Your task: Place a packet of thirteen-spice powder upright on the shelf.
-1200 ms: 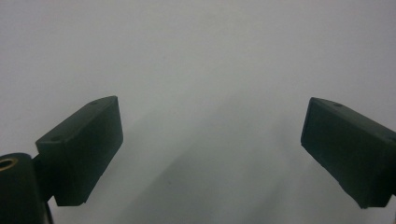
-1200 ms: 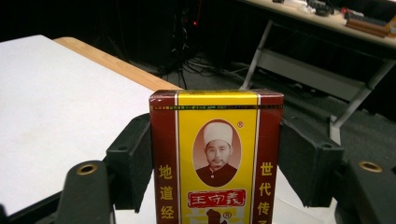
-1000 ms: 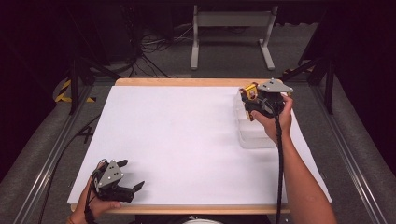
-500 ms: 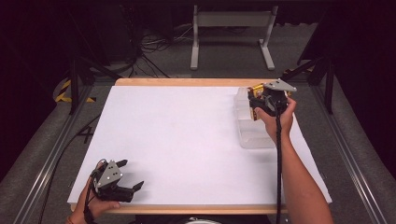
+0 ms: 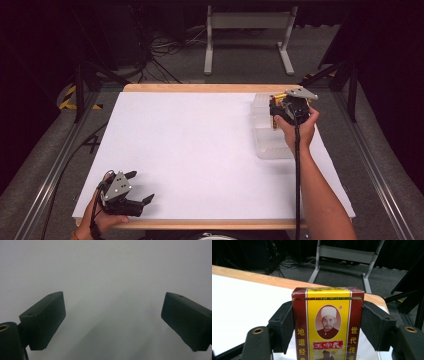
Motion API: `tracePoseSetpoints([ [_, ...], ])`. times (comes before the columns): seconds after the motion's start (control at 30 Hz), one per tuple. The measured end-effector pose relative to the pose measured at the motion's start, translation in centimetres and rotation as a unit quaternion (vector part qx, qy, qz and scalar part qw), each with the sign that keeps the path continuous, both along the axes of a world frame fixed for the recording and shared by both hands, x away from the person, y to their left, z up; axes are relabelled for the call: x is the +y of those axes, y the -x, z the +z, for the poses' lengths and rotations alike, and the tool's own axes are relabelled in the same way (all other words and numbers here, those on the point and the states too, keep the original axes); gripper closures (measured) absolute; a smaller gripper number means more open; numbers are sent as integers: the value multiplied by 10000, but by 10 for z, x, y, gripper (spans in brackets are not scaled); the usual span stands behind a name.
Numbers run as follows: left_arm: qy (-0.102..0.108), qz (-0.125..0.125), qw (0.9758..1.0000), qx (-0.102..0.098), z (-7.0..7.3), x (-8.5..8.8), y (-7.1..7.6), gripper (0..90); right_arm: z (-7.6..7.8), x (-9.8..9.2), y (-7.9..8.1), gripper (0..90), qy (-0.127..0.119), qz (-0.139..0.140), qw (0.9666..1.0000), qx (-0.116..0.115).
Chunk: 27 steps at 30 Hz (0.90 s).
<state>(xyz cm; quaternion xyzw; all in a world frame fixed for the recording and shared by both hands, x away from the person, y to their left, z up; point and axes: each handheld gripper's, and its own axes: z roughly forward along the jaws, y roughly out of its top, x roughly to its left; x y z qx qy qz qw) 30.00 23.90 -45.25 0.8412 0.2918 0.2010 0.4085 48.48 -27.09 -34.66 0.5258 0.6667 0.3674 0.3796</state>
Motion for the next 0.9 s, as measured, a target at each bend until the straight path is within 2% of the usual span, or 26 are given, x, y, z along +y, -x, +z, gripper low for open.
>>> tracePoseSetpoints([
  [0.17, 3, -1, 10000, 7, 0, 0, 0, 64, -1, -1, 0, 324, 36, -12, 9998, 174],
  [0.4, -9, -14, 10000, -2, 0, 0, -1, 64, 2, -2, 3, 322, 120, -25, 9995, 286],
  [0.47, -1, -11, 10000, 4, 0, 0, -1, 64, 1, -1, 3, 322, 137, -75, 9991, 396],
  [0.9, -24, -6, 10000, -9, 0, 0, -1, 64, 4, 0, 5, 317, 194, 6, 9987, 477],
])
